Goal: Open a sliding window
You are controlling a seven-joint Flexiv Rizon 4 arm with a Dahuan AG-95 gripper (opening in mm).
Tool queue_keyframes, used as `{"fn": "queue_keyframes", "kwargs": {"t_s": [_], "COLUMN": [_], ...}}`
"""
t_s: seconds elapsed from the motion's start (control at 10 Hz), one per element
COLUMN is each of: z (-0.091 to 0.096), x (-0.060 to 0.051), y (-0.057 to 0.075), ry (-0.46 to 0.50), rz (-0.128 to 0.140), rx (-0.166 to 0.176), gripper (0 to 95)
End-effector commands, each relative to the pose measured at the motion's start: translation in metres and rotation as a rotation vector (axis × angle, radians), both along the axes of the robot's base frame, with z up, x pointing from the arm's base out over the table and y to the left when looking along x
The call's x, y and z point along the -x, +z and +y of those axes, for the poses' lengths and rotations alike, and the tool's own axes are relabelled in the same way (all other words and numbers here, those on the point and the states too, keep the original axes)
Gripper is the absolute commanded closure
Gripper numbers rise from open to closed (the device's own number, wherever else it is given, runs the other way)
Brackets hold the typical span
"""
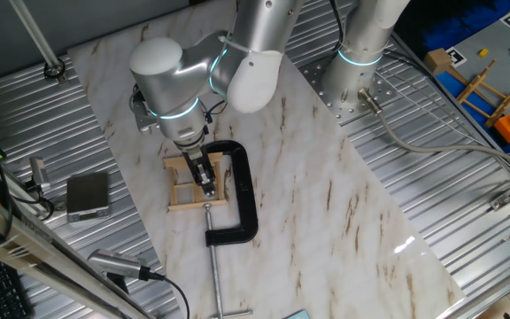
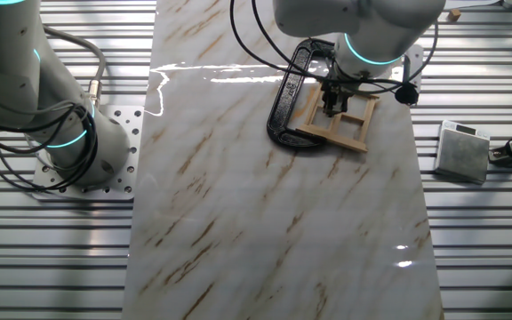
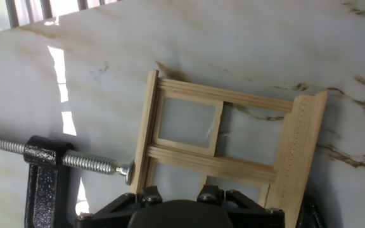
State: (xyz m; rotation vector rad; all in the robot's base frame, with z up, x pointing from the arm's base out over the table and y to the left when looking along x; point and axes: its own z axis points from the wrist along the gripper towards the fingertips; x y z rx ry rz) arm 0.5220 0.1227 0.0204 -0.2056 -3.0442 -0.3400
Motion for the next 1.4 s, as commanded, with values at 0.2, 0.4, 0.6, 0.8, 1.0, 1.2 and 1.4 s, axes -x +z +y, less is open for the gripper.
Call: {"fn": "queue_keyframes", "kwargs": {"t_s": [0.2,0.4,0.6,0.8,1.0,1.2,1.4], "z": [0.004,0.007,0.012,0.014,0.013,0.011,0.01], "x": [-0.002,-0.004,-0.006,-0.007,-0.007,-0.006,-0.006], "y": [0.0,0.0,0.0,0.001,0.001,0.002,0.003], "ry": [-0.002,-0.002,-0.005,0.009,0.018,0.034,0.036], "rz": [-0.002,-0.002,-0.002,-0.001,0.0,-0.001,-0.002], "rx": [-0.001,-0.004,-0.008,0.005,0.017,0.031,0.028], "gripper": [57.0,57.0,57.0,57.0,57.0,57.0,57.0]}}
